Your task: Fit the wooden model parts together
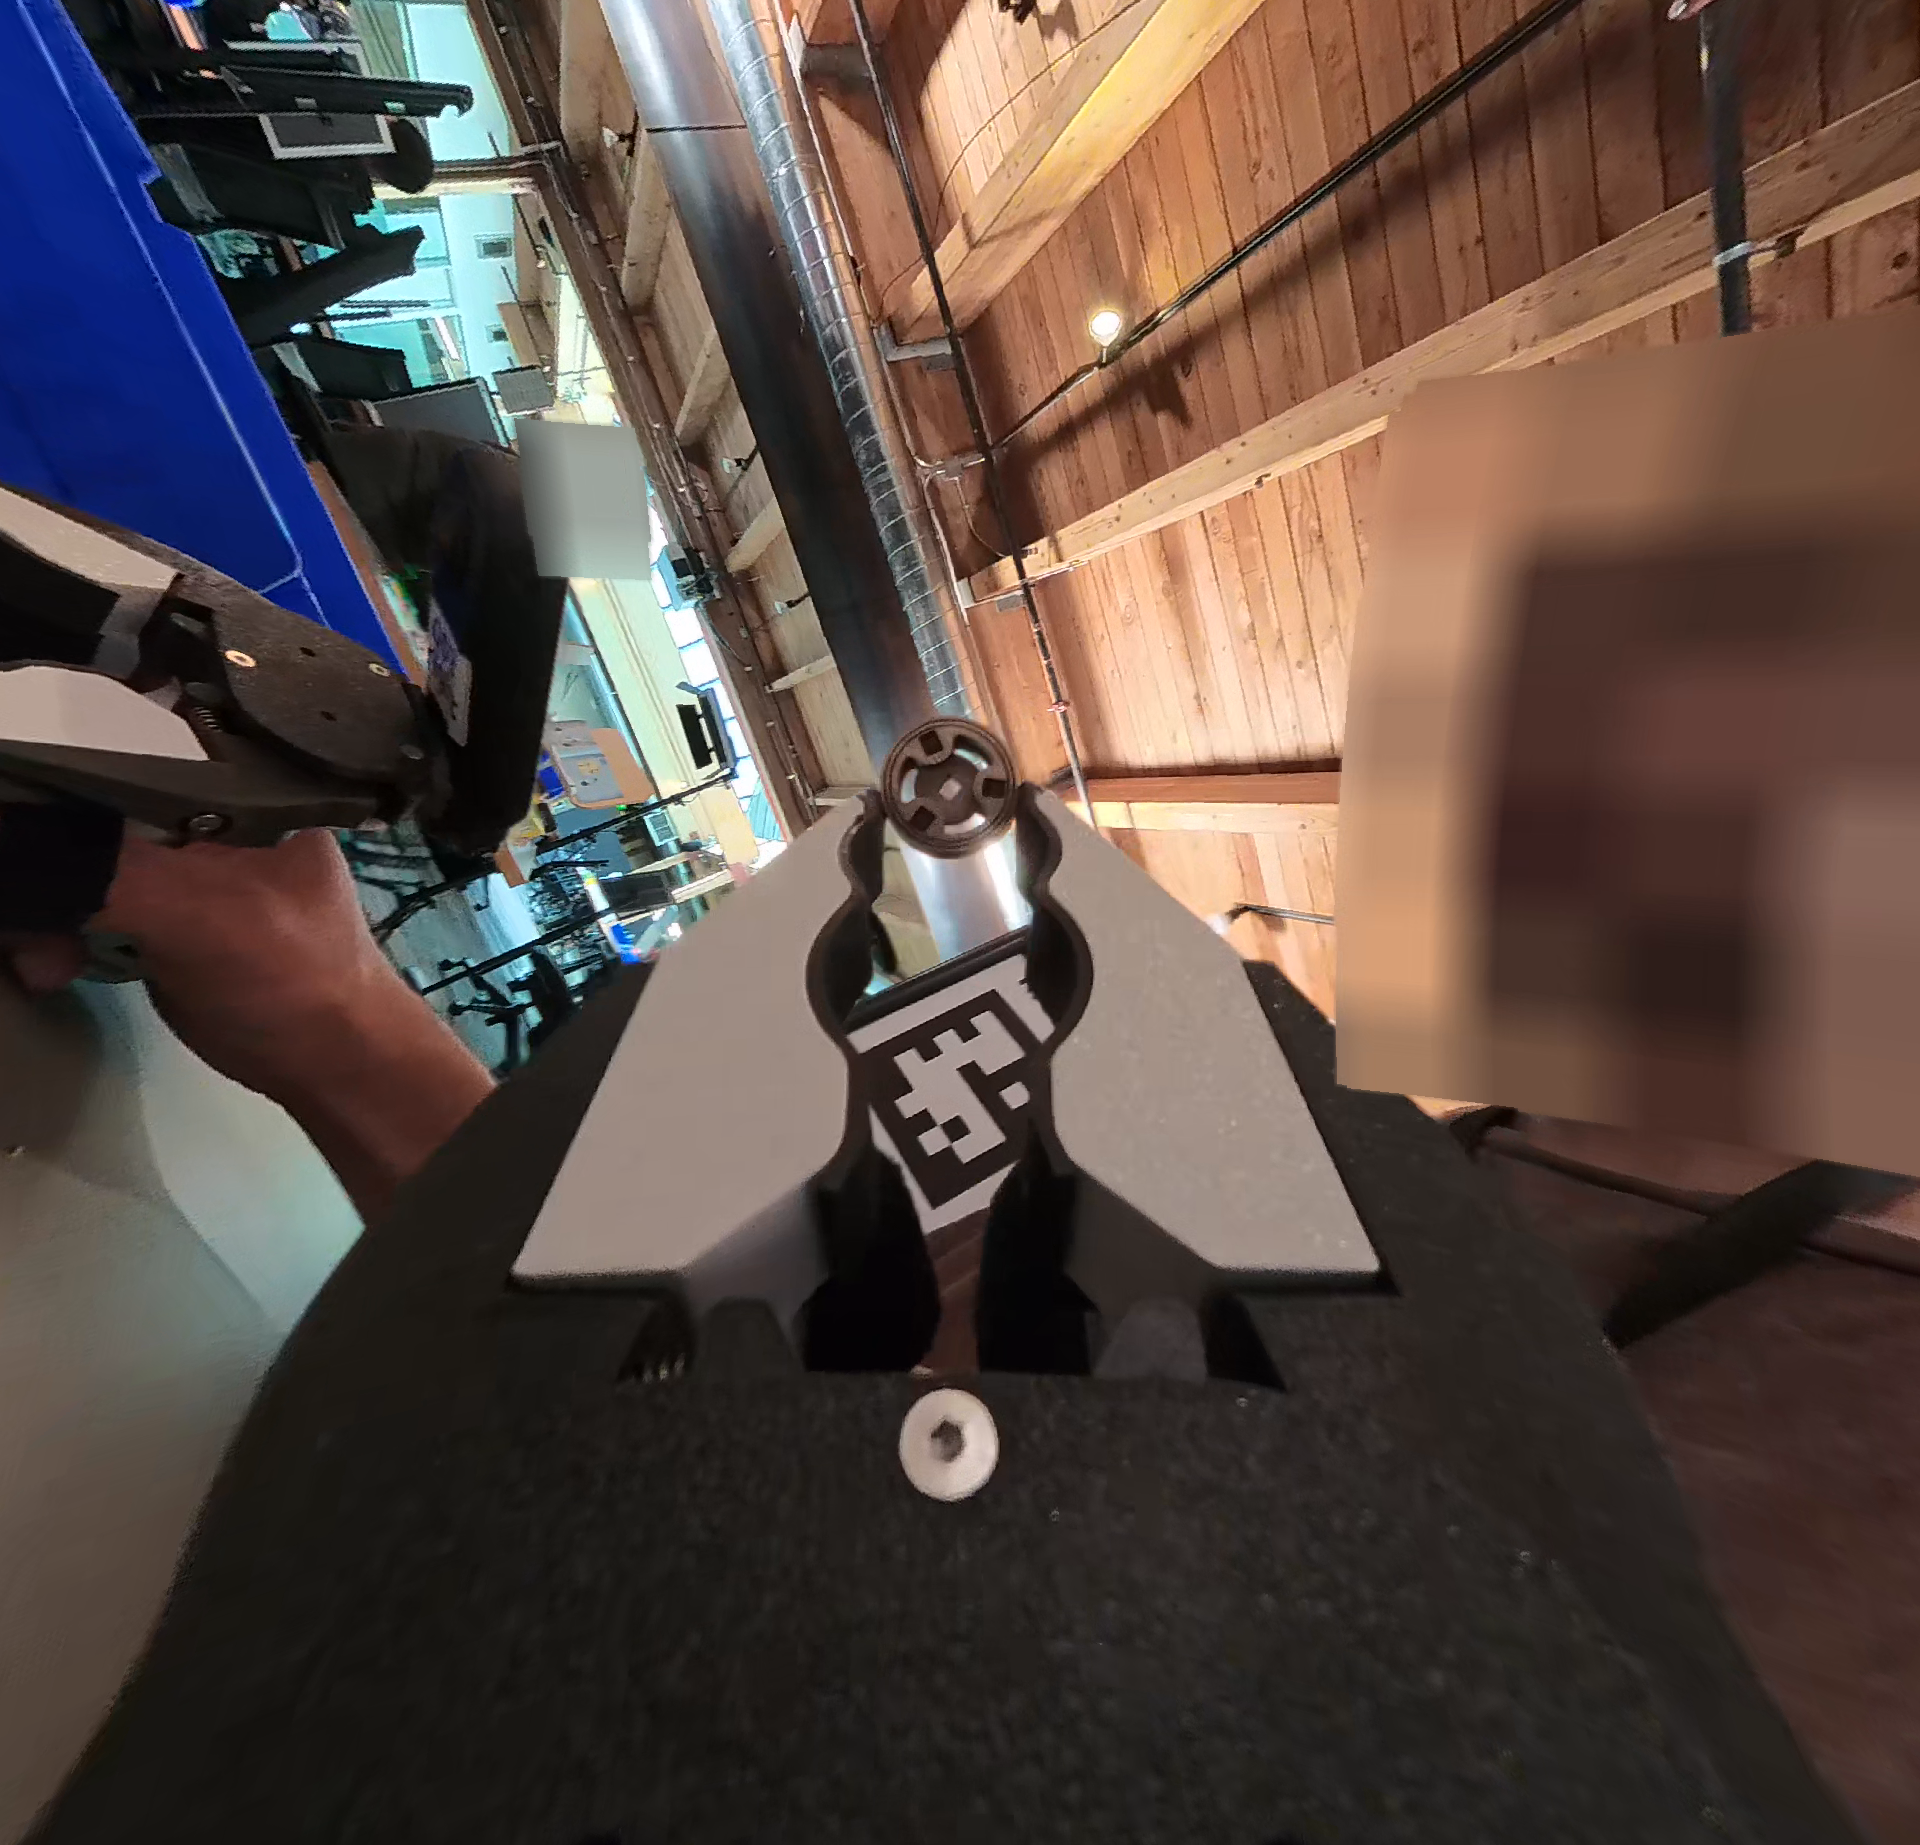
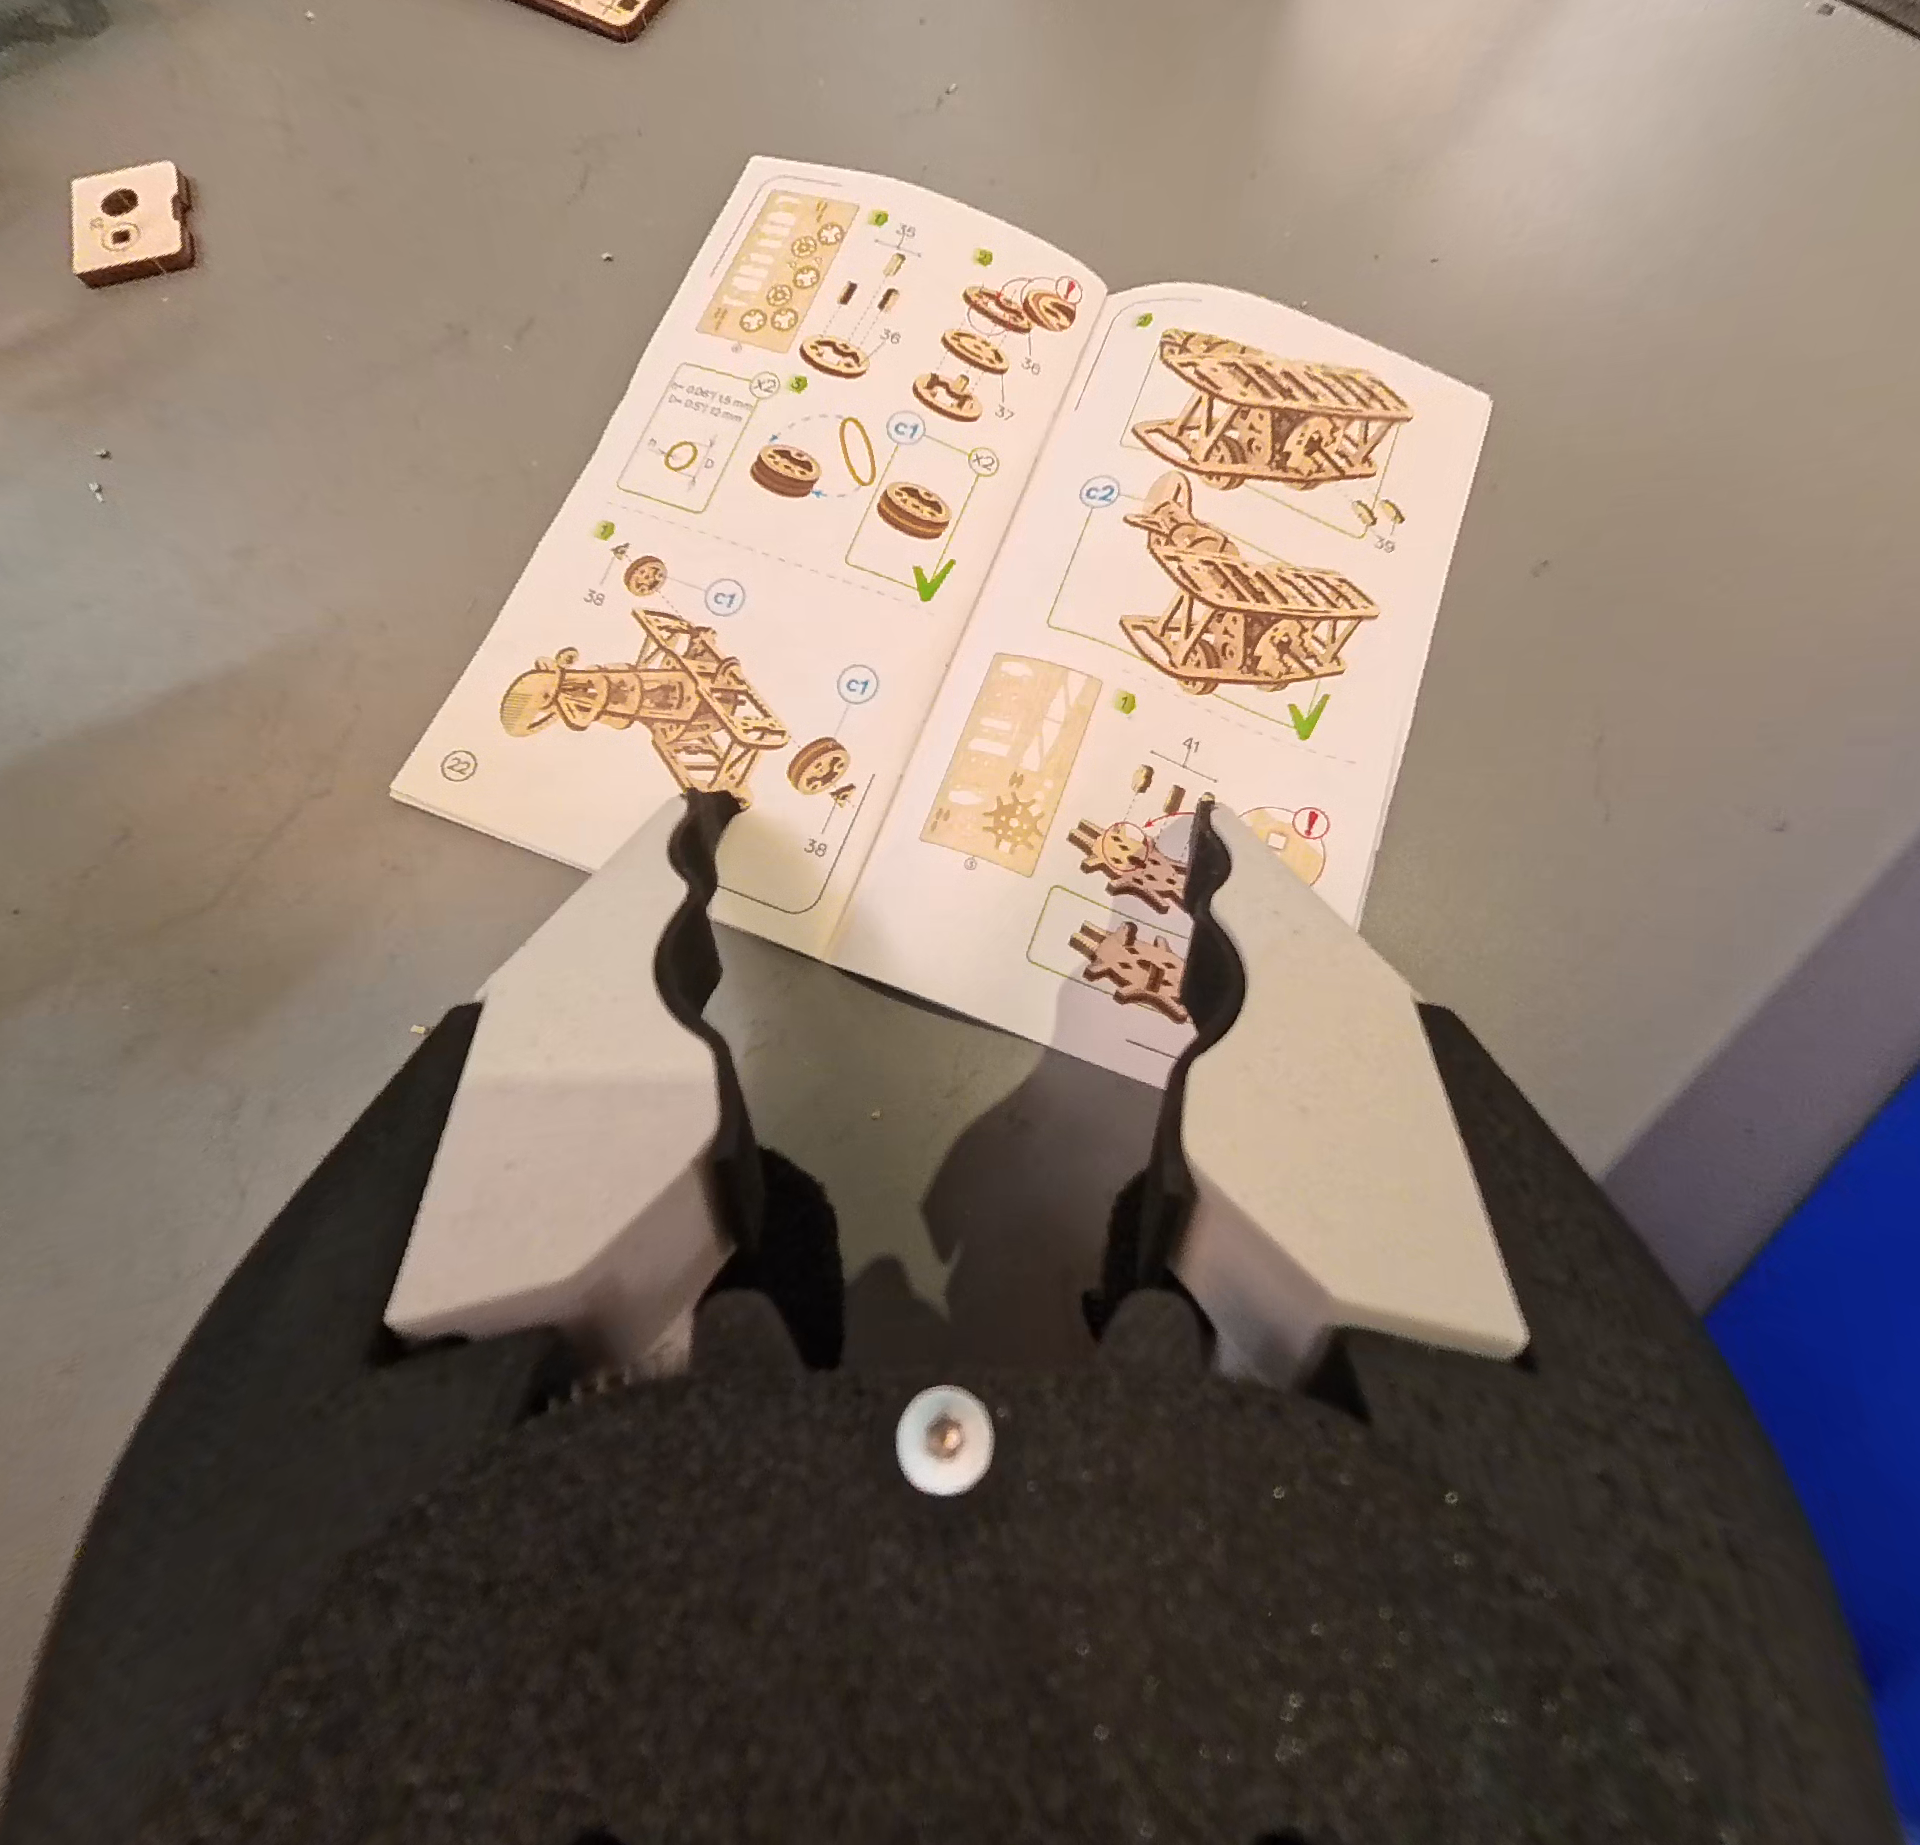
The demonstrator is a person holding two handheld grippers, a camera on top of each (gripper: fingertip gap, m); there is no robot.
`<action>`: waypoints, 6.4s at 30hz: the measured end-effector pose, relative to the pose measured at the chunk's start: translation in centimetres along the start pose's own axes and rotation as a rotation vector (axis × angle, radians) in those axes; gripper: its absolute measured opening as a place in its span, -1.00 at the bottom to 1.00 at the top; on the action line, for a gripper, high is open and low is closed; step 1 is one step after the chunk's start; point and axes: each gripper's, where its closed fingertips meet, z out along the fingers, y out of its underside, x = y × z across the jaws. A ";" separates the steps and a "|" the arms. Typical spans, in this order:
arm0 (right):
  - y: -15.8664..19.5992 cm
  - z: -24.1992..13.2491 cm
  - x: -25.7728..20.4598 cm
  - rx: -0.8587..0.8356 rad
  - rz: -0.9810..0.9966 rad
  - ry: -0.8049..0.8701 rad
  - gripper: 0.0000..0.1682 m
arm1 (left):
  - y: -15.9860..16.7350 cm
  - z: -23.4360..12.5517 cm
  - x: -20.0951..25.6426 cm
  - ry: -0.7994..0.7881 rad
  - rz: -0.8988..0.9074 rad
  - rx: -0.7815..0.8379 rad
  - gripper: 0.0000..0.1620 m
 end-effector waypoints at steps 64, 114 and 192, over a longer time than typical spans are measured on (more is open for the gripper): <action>-13.3 3.5 -25.2 0.295 -0.093 -0.599 -0.70 | -14.7 -27.2 -3.2 -0.967 1.102 -1.014 -0.75; -11.0 2.7 -24.8 -0.088 0.084 -0.896 -0.70 | -11.1 -30.4 -0.4 -0.939 1.188 -0.817 -0.68; -9.8 6.2 -27.4 0.195 -0.135 -0.056 -0.70 | -18.9 -29.0 -3.7 -1.367 0.897 -0.380 -0.77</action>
